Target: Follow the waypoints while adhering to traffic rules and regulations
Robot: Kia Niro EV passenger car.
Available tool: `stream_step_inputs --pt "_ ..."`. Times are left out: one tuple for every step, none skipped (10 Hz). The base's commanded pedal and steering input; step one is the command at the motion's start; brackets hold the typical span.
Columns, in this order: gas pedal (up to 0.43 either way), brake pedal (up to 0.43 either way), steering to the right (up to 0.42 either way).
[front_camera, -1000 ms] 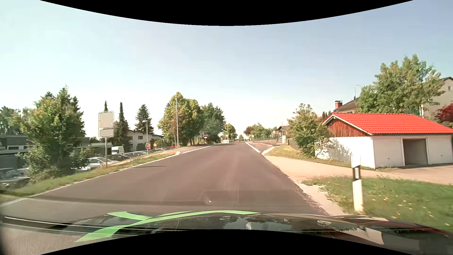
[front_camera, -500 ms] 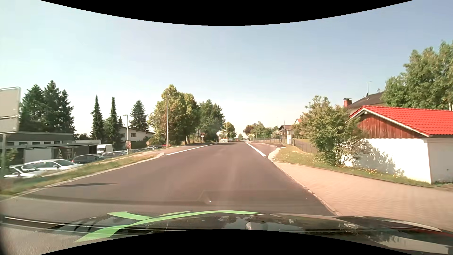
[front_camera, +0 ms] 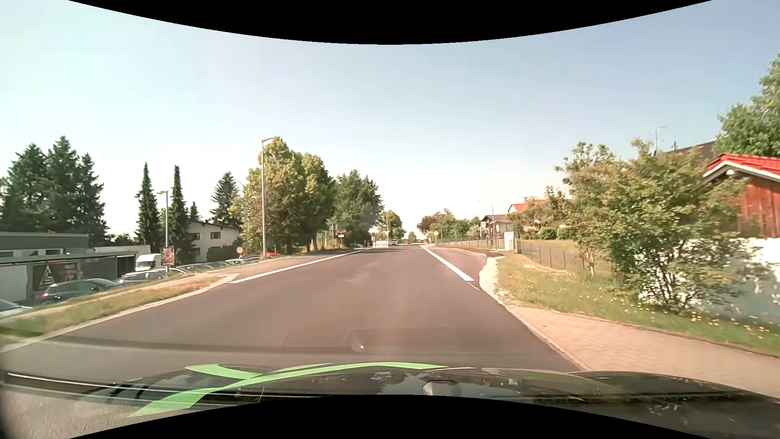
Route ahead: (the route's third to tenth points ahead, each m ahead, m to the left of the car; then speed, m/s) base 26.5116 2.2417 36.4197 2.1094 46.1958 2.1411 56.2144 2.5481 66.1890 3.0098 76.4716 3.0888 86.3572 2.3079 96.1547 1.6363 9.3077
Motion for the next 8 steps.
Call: stream_step_inputs --pt "0.110 0.000 0.001" --pt "0.118 0.000 0.000" --pt "0.130 0.000 0.000" --pt "0.130 0.000 0.000" --pt "0.130 0.000 -0.001" --pt "0.130 0.000 -0.001" --pt "0.130 0.000 -0.001" --pt "0.130 0.000 0.000"
